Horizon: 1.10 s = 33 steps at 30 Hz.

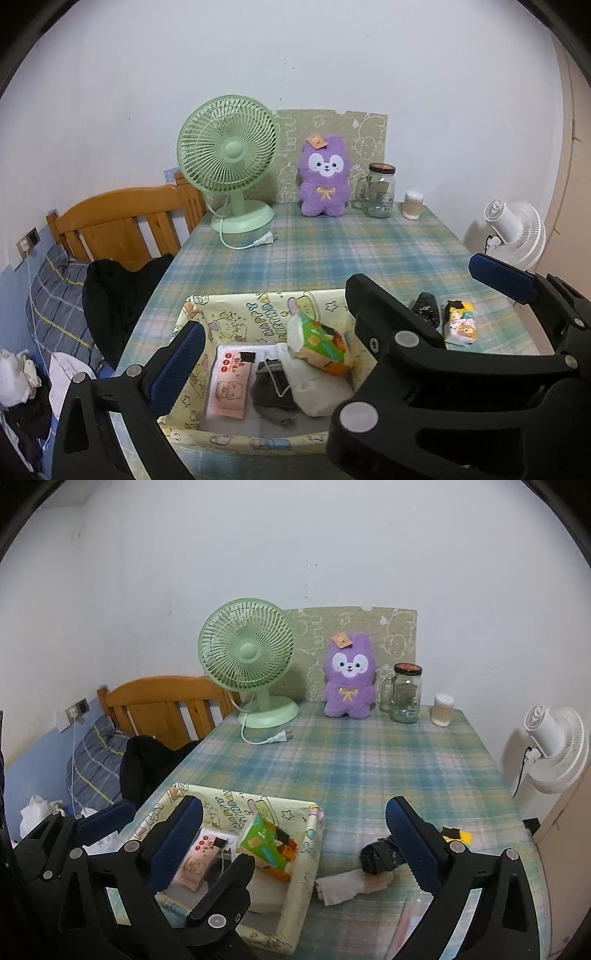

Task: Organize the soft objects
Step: 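Move both open tools over the black bundle and yellow cartoon packet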

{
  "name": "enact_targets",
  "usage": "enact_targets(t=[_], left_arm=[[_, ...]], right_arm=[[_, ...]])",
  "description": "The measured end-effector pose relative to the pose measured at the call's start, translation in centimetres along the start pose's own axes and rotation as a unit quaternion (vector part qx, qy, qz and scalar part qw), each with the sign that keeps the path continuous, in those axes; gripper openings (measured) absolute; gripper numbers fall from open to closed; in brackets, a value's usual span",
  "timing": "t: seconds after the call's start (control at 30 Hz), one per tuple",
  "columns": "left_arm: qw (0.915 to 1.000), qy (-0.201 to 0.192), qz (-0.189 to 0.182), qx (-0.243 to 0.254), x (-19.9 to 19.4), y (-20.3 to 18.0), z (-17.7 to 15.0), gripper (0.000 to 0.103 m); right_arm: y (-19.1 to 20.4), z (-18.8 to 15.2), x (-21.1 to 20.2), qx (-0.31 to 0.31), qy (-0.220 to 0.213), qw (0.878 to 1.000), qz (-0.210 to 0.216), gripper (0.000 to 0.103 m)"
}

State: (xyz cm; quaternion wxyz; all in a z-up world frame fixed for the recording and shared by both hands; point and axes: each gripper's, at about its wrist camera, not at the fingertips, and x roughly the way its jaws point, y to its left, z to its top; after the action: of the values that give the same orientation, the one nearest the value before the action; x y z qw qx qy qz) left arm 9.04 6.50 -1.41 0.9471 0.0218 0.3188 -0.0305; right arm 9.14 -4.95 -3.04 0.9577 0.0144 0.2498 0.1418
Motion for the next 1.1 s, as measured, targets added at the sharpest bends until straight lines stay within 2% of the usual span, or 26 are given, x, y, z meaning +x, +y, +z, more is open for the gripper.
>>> enact_targets(t=[0.27,0.47,0.8,1.1], left_arm=[[0.9997,-0.024,0.002,0.008,-1.4,-2.3,-0.2,0.103],[0.9996,-0.027,-0.007,0.005,-1.9,-3.7,-0.3,0.103],[0.9996,-0.017,-0.02,0.014,-1.9,-6.7,-1.1,0.1],[0.9993,-0.014,-0.031,0.017,-1.5,-9.4,-2.0,0.099]], right_arm=[[-1.9,-0.3,-1.9,-0.004,-0.011,1.0,-0.004,0.103],[-3.2,-0.6,-3.2,0.003,-0.019,1.0,-0.013,0.103],[-5.8,-1.8,-3.8,0.011,0.009,1.0,-0.011,0.103],[-8.4,-3.2,-4.4,0.015,0.008,1.0,-0.019,0.103]])
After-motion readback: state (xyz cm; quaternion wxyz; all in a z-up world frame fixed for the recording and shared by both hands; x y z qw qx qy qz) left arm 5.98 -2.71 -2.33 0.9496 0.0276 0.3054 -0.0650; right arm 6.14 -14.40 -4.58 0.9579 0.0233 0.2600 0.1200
